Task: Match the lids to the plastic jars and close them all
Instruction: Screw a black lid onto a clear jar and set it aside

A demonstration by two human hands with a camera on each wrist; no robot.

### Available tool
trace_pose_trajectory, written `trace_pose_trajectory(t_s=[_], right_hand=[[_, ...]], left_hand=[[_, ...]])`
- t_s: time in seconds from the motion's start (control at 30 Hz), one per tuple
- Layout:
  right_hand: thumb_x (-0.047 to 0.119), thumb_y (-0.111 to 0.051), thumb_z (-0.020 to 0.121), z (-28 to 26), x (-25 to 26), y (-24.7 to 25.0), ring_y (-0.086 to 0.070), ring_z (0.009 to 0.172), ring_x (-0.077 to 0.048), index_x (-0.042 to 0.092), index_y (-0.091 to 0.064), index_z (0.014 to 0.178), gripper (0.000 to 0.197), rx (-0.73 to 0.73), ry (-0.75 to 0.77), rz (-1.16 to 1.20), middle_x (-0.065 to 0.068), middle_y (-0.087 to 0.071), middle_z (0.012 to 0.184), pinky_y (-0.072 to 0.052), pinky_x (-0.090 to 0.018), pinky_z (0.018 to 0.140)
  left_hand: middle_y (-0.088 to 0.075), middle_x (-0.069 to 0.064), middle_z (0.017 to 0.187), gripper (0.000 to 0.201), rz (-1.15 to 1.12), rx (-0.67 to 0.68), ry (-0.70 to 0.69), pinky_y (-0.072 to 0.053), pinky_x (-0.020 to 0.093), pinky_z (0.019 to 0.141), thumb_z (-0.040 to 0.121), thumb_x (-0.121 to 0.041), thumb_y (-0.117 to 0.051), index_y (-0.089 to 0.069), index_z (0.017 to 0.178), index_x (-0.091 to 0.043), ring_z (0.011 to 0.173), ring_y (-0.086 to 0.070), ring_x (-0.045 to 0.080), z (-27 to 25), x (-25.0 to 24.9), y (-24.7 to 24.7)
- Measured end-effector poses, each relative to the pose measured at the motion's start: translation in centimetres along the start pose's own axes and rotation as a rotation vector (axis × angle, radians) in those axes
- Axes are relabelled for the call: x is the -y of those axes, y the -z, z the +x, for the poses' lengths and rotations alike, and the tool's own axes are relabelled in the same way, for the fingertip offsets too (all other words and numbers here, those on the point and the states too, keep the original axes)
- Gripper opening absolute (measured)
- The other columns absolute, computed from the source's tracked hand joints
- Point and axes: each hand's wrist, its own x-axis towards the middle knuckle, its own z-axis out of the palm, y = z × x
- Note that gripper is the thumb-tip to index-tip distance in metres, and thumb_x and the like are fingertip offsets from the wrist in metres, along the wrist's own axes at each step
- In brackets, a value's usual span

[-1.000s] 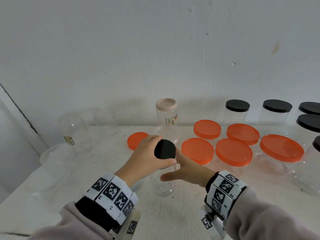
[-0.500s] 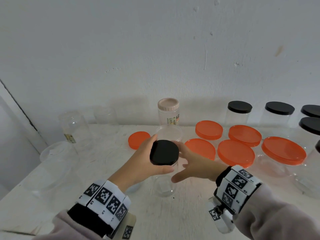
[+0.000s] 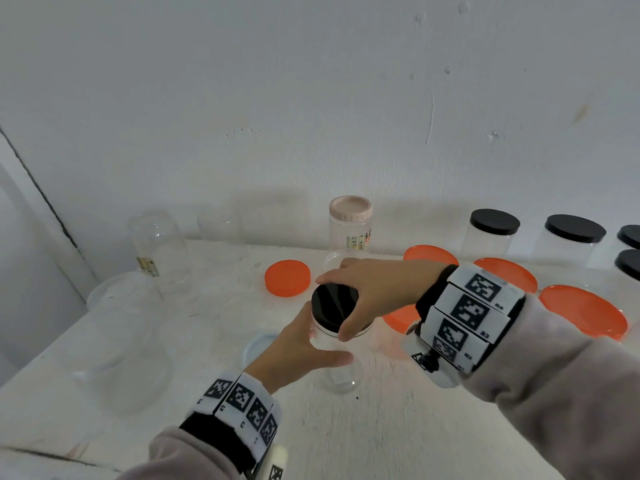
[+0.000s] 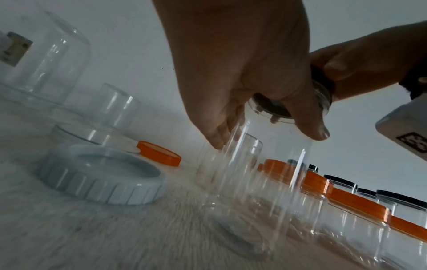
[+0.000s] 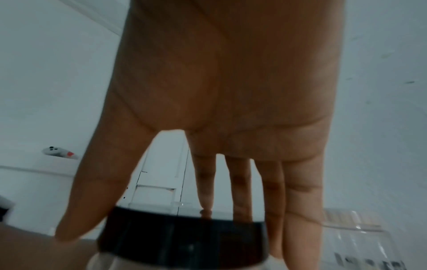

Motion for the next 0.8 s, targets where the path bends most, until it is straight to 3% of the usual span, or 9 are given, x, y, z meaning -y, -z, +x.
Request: trace_pose_trajectory(t_s=[0.3, 0.63, 0.8], right_hand=[[0.041, -0.078, 0.075, 0.6, 0.9, 0.8, -0.043, 0.118, -0.018, 0.032, -0.035, 0.144, 0.082, 0.041, 0.013, -0.155, 0.003, -0.042, 0.128, -0.047, -0.039, 0.097], [0.035, -0.079, 0.074, 0.9, 1.2, 1.4, -0.046, 0.116, -0.018, 0.034, -0.039, 0.142, 0.078, 0.079, 0.067, -0.242, 0.004, -0.046, 0.127, -0.048, -0.039, 0.094], [0.044, -0.079, 0.072, 0.7, 0.9, 1.2, -0.046, 0.109, -0.012, 0.032, -0.046, 0.137, 0.074, 0.009, 0.105, -0.225, 0.01, -0.049, 0.118, -0.048, -0.034, 0.092]], left_hand=[[-0.042, -0.018, 0.142, 0.096, 0.04, 0.009, -0.016, -0.032, 0.031, 0.113, 0.072, -0.031, -0.083, -0.022, 0.146, -0.033, 0.132, -0.038, 0.002, 0.2, 0.6, 0.0], [-0.044, -0.014, 0.142, 0.095, 0.024, 0.014, -0.046, -0.031, 0.038, 0.115, 0.072, -0.029, -0.083, -0.024, 0.146, -0.029, 0.133, -0.039, 0.004, 0.3, 0.7, 0.1], [-0.048, -0.016, 0.137, 0.089, 0.048, -0.023, -0.058, -0.033, 0.04, 0.113, 0.071, -0.034, -0.083, -0.029, 0.142, -0.033, 0.13, -0.042, 0.004, 0.4, 1.3, 0.0]])
